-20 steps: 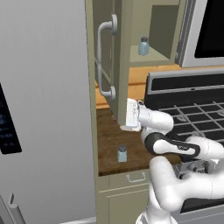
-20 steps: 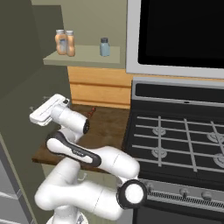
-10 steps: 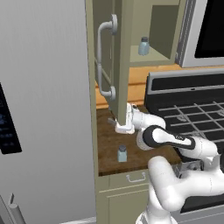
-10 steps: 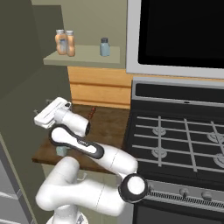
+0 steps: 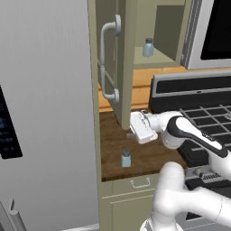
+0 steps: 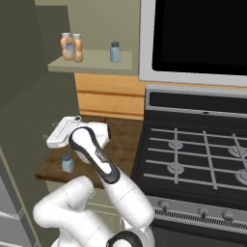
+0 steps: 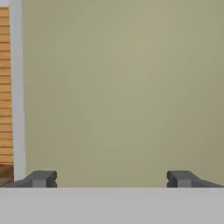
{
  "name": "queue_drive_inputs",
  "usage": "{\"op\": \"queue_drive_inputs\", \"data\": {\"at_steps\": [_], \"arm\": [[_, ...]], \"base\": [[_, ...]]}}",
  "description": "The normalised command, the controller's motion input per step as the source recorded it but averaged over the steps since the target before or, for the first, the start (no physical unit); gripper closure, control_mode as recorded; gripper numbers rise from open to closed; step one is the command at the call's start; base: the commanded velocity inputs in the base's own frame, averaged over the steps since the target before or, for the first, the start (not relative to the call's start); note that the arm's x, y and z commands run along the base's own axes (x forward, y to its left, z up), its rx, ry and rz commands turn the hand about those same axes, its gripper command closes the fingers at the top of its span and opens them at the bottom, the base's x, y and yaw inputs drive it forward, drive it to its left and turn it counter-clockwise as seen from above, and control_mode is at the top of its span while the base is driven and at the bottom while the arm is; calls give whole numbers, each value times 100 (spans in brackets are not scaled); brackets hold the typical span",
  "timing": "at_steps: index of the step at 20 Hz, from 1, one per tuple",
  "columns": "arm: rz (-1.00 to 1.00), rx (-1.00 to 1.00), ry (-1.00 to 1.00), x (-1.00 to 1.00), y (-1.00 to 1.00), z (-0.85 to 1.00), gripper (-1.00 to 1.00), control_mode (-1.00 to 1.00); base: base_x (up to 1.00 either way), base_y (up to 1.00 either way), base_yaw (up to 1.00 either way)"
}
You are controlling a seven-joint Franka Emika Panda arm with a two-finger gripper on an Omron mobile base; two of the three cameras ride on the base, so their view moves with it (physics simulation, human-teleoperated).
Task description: Put the shaker and condiment bottle from the counter next to their counterparts in the cabinet.
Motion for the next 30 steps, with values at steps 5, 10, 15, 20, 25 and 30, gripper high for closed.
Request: {"op": "queue_drive_inputs", "data": {"at_steps": [5,10,15,20,25,30], "arm": [[47,-6,16,-2,-29,-31,-100,-100],[0,0,0,0,0,-29,-100,-100],[0,-14,0,0,-18,-91,-100,-100],[-11,-6,0,11,-17,-42,-100,-100],[-5,0,-4,21,0,0,-100,-100],[-7,-9,-1,40,0,-40,-100,-100]], "base": [[0,0,0],[0,0,0],[0,0,0],[0,0,0],[0,0,0],[0,0,0]]}}
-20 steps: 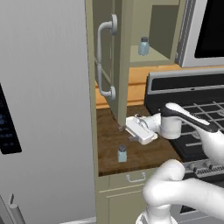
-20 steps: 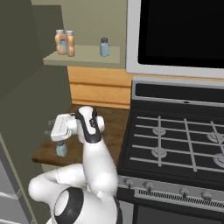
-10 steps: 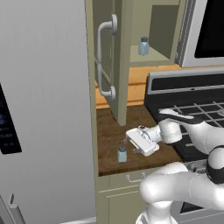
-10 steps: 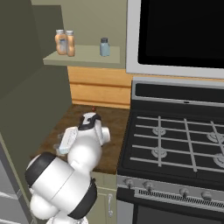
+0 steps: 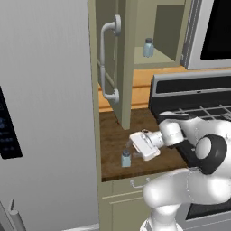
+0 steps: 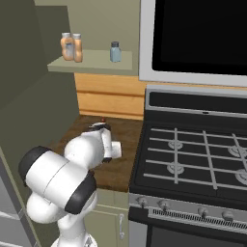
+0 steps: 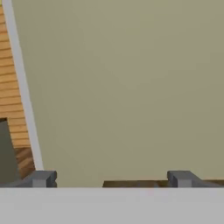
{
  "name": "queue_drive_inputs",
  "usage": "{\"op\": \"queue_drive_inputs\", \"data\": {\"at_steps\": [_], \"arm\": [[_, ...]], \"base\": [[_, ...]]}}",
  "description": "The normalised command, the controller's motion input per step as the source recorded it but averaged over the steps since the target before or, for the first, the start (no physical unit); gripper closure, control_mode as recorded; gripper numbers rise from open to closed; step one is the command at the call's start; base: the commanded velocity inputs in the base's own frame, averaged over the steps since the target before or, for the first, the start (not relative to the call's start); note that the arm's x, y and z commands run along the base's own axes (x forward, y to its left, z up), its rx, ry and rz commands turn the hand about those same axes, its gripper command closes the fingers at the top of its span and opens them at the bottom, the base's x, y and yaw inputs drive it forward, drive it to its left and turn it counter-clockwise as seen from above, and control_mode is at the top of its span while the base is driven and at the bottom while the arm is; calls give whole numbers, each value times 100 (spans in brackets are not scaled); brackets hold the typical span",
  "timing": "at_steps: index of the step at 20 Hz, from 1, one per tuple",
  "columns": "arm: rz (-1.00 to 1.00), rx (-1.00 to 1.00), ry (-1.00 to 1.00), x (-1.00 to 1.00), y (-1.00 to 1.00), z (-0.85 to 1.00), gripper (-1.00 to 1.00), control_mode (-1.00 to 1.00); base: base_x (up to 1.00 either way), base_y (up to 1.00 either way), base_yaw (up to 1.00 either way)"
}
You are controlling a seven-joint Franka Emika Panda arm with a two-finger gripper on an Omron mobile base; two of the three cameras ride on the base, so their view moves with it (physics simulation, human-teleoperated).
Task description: Put the shaker and condiment bottle from the counter next to their counterparts in the cabinet.
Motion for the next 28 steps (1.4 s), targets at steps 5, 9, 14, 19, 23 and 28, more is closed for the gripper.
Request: {"op": "queue_drive_inputs", "data": {"at_steps": [5,9,14,19,23,28], "arm": [[-1,-10,0,12,0,-35,-100,-100],[0,0,-3,4,0,-4,-100,-100],[-1,0,-7,9,0,-1,-100,-100],[-2,0,-4,0,9,-16,-100,-100],[-1,0,0,0,21,-20,-100,-100],[0,0,0,0,18,-25,-100,-100]], "base": [[0,0,0],[0,0,0],[0,0,0],[0,0,0],[0,0,0],[0,0,0]]}}
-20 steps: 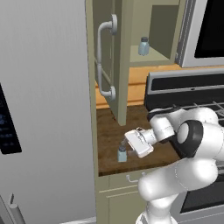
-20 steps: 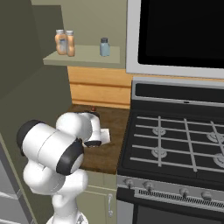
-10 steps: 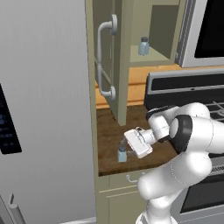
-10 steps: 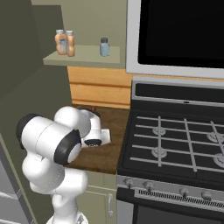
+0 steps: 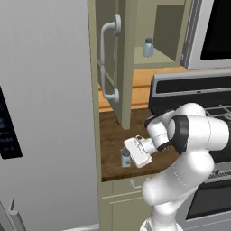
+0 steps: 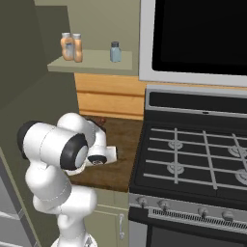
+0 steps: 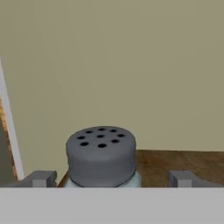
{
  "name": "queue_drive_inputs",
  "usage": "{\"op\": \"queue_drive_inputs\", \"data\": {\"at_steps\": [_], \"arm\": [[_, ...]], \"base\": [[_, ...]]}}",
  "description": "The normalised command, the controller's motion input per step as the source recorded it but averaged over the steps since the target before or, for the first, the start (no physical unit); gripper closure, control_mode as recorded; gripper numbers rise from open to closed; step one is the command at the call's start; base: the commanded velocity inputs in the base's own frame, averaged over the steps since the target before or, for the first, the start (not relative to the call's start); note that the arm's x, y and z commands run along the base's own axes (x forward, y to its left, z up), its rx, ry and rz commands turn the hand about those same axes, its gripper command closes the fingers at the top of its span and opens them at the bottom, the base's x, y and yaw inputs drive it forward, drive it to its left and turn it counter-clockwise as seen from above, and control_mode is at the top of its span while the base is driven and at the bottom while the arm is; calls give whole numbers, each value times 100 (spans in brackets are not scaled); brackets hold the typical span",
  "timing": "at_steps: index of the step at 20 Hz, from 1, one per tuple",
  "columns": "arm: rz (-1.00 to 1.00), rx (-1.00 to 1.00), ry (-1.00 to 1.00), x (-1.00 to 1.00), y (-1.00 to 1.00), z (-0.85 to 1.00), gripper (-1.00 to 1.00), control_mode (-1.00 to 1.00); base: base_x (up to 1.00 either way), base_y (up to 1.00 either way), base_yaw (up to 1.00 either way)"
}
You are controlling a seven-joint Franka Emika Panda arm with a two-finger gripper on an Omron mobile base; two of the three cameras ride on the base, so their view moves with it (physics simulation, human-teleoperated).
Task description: Put the shaker and condiment bottle from the counter next to their counterparts in the cabinet.
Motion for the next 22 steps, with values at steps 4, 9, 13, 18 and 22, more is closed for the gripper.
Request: {"op": "queue_drive_inputs", "data": {"at_steps": [4,9,13,18,22], "arm": [[0,0,0,0,5,-24,100,-100],[-1,0,0,0,-3,7,100,-100],[-6,1,0,0,-26,76,100,-100],[-14,0,0,0,-38,99,100,-100],[-18,0,-3,0,-22,94,100,-100]], "base": [[0,0,0],[0,0,0],[0,0,0],[0,0,0],[0,0,0]]}}
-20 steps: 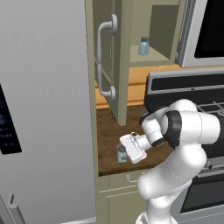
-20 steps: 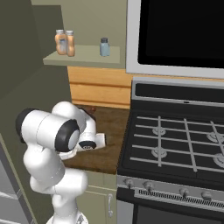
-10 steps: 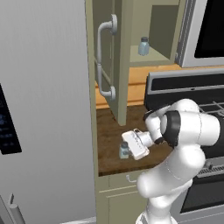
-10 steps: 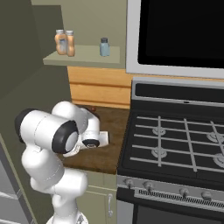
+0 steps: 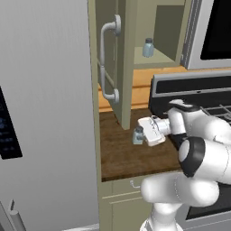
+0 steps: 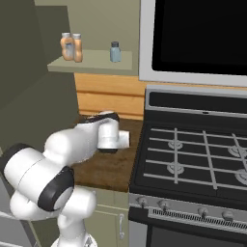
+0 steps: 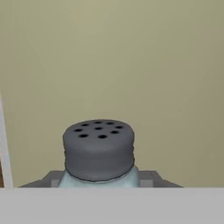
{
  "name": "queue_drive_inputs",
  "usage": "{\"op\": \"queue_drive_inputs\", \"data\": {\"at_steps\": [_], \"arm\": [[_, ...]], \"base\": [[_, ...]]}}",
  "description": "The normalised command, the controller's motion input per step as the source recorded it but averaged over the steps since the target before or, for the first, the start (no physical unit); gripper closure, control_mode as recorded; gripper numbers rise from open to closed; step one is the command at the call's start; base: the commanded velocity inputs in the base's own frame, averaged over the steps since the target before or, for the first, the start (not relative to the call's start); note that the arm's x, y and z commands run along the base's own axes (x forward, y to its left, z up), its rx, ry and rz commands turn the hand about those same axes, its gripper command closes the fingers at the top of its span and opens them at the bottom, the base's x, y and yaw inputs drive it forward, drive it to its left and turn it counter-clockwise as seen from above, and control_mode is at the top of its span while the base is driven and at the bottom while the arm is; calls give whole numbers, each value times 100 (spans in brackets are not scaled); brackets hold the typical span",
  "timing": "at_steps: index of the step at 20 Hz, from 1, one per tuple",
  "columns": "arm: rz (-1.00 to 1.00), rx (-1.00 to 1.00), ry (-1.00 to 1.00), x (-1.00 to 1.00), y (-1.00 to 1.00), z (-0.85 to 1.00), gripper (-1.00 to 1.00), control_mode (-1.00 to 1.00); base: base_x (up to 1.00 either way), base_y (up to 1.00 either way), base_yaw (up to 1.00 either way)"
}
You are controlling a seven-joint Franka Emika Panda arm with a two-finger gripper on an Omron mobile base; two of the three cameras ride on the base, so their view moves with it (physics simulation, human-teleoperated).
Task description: Put the shaker and condiment bottle from the counter next to their counterparts in the cabinet.
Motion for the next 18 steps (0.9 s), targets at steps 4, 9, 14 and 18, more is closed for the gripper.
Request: {"op": "queue_drive_inputs", "data": {"at_steps": [4,9,14,18], "arm": [[-25,-1,-3,0,-4,85,100,-100],[-30,-6,0,-2,0,84,100,-100],[-32,-13,-2,0,-5,77,100,-100],[-31,-5,-4,0,-26,94,100,-100]], "base": [[0,0,0],[0,0,0],[0,0,0],[0,0,0]]}}
